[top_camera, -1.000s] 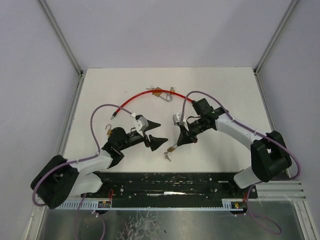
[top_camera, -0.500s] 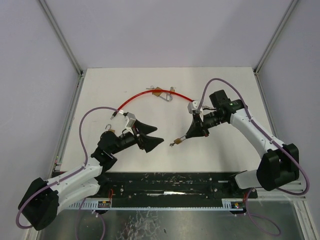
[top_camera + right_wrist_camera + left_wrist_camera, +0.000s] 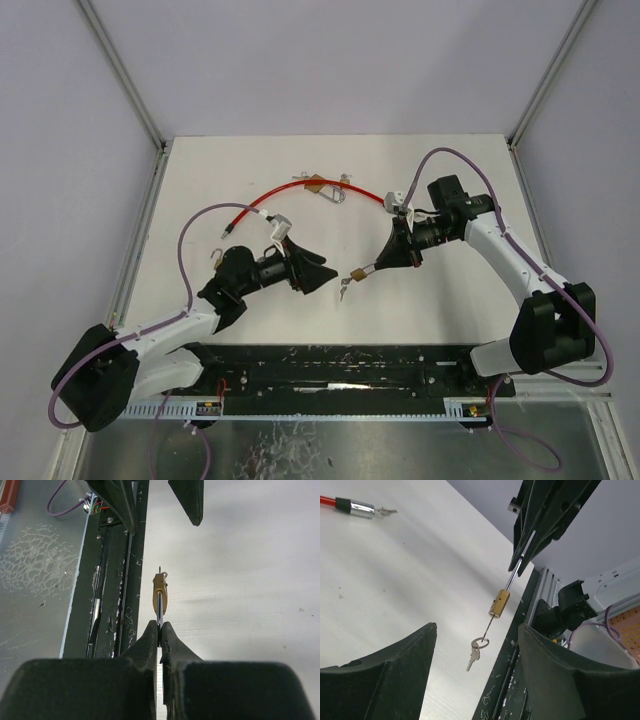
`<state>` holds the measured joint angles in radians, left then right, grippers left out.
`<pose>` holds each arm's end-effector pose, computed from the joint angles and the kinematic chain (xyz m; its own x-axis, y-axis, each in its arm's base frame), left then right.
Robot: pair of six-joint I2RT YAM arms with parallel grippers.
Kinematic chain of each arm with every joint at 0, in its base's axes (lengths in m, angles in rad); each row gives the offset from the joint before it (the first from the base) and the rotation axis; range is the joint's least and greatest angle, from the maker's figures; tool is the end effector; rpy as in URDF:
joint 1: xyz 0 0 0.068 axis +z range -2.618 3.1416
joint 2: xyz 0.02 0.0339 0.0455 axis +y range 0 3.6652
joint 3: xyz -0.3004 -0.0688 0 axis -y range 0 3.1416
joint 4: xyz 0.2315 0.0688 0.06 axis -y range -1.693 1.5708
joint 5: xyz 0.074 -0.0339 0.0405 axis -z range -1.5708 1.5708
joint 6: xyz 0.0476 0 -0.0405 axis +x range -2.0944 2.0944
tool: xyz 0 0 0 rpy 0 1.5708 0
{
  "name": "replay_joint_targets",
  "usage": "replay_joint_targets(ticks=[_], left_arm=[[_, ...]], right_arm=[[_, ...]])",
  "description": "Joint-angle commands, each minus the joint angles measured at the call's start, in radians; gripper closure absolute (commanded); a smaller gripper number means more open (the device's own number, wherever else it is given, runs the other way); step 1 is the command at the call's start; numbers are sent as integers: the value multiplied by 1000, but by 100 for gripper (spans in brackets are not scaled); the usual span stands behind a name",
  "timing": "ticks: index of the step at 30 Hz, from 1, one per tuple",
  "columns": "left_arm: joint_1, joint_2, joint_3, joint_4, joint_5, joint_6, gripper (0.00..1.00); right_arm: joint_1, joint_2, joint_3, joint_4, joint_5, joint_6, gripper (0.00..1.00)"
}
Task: Lock with the key
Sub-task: Lock the lock.
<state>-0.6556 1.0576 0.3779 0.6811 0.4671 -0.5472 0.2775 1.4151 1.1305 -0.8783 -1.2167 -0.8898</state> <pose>0.1508 -0.1431 0.2765 -0.4680 -0.2261 -0.8543 0.7703 0.3695 -0.5198 0.2266 0.1110 0.3198 -0.2040 -0.3382 -0.9187 -0.9710 -0.0496 0.2339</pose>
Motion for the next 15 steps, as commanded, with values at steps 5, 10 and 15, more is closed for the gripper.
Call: replay_joint_targets(ticks=[5, 10, 15], left_arm=[[-40, 111, 38, 130, 56, 135, 39], [-56, 156, 49, 172, 68, 146, 44], [-71, 197, 66, 186, 66, 124, 50]], right_arm=[[-23, 11, 42, 2, -46, 36, 100], [-24, 8, 42, 5, -47, 40, 100], [-24, -3, 31, 20, -49, 48, 100]])
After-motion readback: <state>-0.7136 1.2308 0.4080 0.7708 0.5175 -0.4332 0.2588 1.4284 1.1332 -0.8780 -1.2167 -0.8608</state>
